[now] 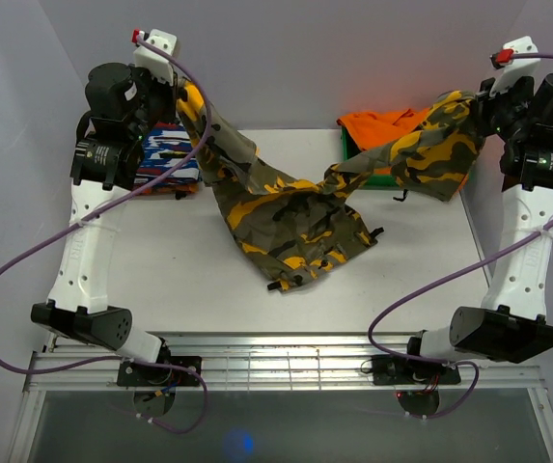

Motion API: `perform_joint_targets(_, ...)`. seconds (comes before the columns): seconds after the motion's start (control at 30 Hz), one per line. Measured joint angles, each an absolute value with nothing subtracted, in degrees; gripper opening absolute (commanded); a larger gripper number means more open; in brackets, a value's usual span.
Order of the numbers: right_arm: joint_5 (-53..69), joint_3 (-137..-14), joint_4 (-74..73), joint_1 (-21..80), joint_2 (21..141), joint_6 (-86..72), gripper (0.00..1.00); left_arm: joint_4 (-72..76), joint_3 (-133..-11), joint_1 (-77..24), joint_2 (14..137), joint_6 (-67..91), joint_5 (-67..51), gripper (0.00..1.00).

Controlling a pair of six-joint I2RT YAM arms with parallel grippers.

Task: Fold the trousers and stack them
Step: Flatten the trousers out

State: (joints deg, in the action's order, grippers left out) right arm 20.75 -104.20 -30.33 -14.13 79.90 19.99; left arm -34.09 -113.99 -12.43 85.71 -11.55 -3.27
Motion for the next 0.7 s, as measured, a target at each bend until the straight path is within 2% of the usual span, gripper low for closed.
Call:
perform_joint_targets(0.2,20.5,-109.3,-29.9,-14.1,83.0,17.5,0.08,-33.8,-112.5,-12.4,85.6,-11.8,-0.6,0.00)
perform_joint_targets(0.3,20.4,-113.5,-28.9,-14.1,86.2,15.2,0.08,-33.6,-115.5,-12.4,88.1,-11.7,-0.2,0.00)
perform_joint_targets(0.5,18.8,-116.1,-27.2,-13.8,88.8,12.0,0.08,-32.3,-115.3,-13.9,88.9,-9.3,-5.1,0.00)
perform_joint_targets(0.6,16.6,-115.7,-25.6,-13.9,88.4,11.4,0.08,-31.1,-109.6,-18.4,86.0,-8.2,-8.0,0.00)
perform_joint_targets(0.7,14.2,-115.3,-24.3,-14.3,87.5,10.8,0.08,-29.5,-101.6,-28.1,82.4,-7.4,-9.7,0.00)
